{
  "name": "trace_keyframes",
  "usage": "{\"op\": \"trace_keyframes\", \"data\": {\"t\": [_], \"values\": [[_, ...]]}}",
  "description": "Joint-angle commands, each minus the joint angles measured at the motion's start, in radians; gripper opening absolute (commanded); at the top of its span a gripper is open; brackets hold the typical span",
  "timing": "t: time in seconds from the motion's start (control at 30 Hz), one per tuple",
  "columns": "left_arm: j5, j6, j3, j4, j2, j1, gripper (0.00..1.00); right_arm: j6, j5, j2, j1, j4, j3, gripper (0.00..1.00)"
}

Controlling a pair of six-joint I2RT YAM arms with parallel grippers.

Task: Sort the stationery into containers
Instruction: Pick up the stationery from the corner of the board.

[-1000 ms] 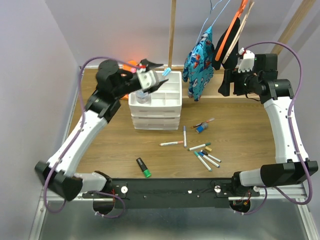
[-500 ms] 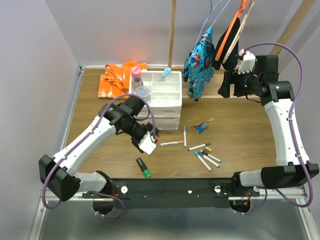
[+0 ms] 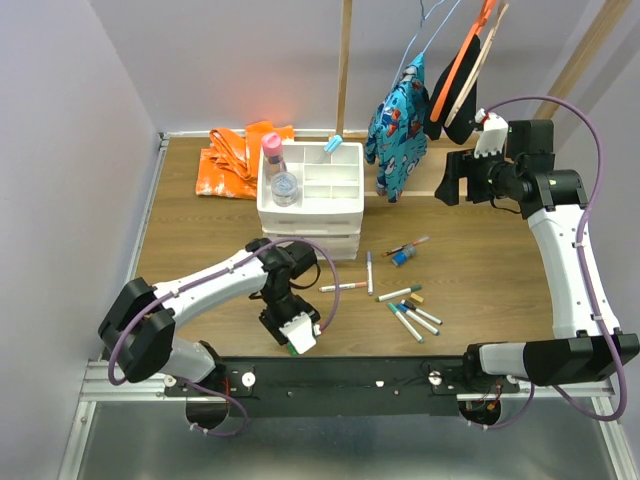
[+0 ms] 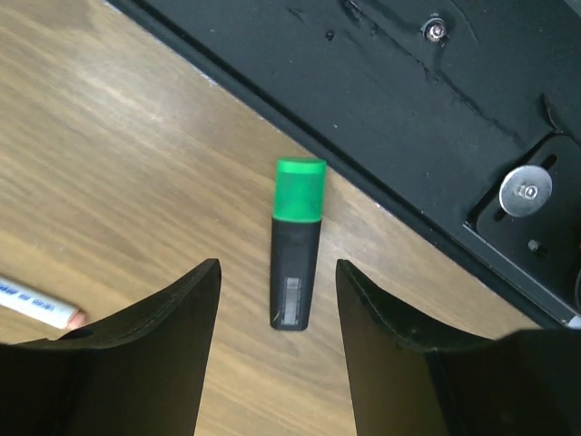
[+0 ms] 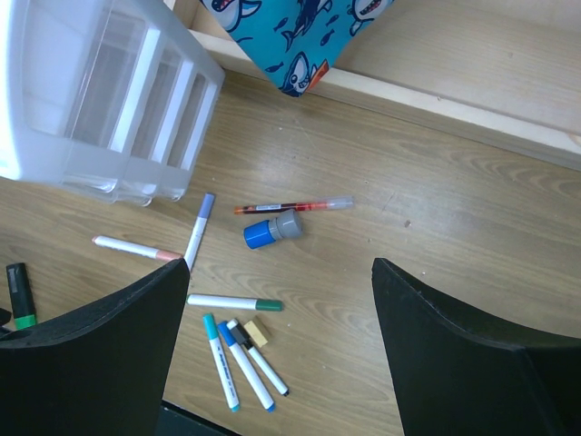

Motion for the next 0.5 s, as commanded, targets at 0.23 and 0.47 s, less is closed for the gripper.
{"op": "trace_keyframes", "data": {"t": [0.23, 0.47], "values": [[-0.149, -0.093, -0.171, 0.248, 0.025, -0.077, 0.6, -0.004, -0.026, 0.0, -0.007, -0.008, 0.003, 0.89], [-0.154, -0.146, -0.206, 0.349, 0.052, -0.093, 0.61, 0.0, -0.031, 0.008, -0.005, -0.003, -0.001, 0.89]]}}
